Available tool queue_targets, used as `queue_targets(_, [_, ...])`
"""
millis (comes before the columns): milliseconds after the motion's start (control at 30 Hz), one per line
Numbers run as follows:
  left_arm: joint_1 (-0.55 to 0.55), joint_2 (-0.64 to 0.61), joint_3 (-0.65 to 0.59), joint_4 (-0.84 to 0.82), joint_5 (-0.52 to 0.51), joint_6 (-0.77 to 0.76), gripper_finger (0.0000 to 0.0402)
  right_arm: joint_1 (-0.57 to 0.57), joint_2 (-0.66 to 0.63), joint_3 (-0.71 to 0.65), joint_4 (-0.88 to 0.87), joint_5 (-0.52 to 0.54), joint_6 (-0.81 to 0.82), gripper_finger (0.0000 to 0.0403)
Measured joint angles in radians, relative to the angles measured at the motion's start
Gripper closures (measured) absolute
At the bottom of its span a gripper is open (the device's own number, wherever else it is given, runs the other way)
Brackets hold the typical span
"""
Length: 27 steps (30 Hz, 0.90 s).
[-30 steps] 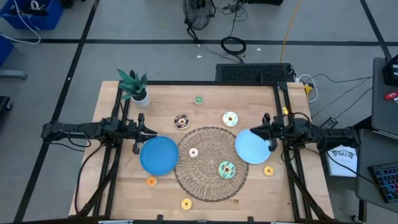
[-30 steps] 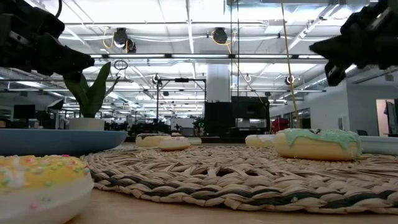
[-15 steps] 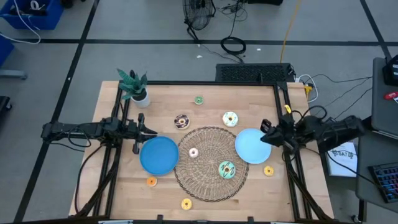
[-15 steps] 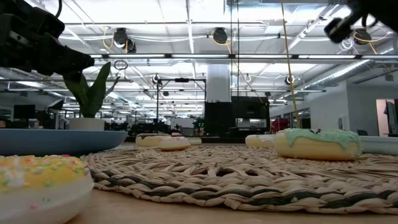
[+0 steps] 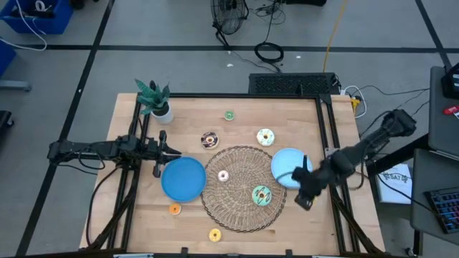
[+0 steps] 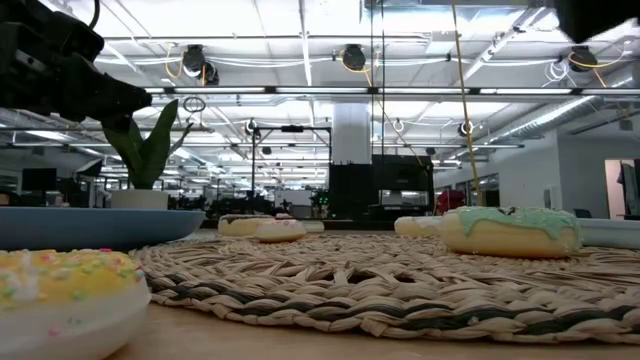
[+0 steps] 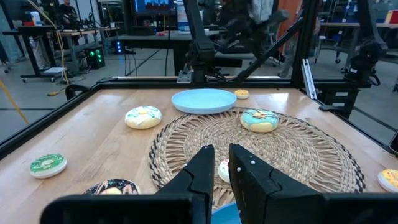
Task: Pick & Place donuts
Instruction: Put the top small yellow donut on the light blue plate
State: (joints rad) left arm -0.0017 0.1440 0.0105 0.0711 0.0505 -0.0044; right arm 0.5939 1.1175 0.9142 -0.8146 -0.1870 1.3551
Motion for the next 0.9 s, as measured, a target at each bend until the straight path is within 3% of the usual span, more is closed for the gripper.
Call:
queue_targets(200, [0.000, 0.000, 0.000, 0.000, 0.000, 0.000, 0.0350, 0.200, 0.139, 0.058, -0.055, 0.019, 0.279, 0.0403])
queue_targets(367, [0.000, 0.000, 0.000, 0.000, 0.000, 0.000, 0.0350, 0.310, 0.212, 0.056, -0.236, 0.030, 0.409, 0.0403])
queue_targets(700, [0.000, 0.000, 0.000, 0.000, 0.000, 0.000, 0.0350, 0.351, 0.216, 0.049, -0.287, 0.257, 0.407, 0.0398])
queue_targets(900, [0.000, 0.000, 0.000, 0.000, 0.000, 0.000, 0.0350, 0.351, 0.217, -0.026, -0.176, 0.293, 0.360, 0.0332])
